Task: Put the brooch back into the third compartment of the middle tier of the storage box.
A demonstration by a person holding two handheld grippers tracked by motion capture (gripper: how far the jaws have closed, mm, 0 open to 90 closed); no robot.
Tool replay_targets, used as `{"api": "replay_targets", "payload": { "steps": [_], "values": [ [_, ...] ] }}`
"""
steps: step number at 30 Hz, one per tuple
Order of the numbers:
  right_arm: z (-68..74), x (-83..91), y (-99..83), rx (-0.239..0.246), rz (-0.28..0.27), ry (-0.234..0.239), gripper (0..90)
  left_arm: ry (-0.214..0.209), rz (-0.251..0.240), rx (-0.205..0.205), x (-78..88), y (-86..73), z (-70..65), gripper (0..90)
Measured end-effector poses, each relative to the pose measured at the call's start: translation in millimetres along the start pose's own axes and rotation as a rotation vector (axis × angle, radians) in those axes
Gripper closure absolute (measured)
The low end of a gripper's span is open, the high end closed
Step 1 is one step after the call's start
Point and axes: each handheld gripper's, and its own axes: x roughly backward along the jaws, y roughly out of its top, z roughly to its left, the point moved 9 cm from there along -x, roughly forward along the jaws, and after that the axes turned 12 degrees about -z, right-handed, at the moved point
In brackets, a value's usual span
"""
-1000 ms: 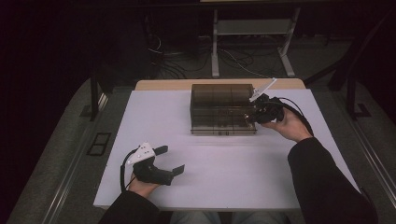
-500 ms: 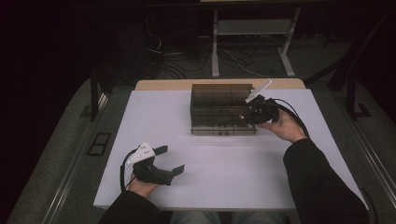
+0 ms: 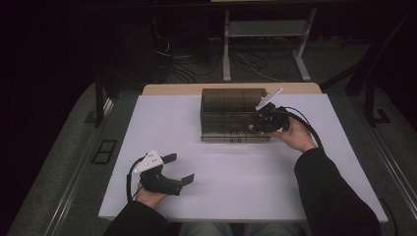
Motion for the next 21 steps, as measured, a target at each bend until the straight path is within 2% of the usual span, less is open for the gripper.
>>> {"api": "replay_targets", "payload": {
  "steps": [5, 9, 16, 21],
  "values": [
    [0.3, -2.9, 0.5, 0.004, -0.002, 0.003, 78.2, 0.001, -0.001, 0.002, 0.0, 0.1, 0.1, 0.0],
    [2.2, -4.0, 1.8, -0.011, -0.008, 0.008, 76.9, 0.0, -0.001, -0.001, 0.1, 0.1, 0.0, 0.0],
    [7.4, 1.0, 5.1, -0.013, -0.019, 0.022, 71.7, 0.001, -0.002, -0.001, 0.2, 0.3, 0.0, 0.0],
    [10.9, 6.8, 7.0, -0.034, -0.038, 0.035, 66.8, 0.0, -0.003, -0.003, 0.2, 0.4, -0.3, 0.0]
  ]
}}
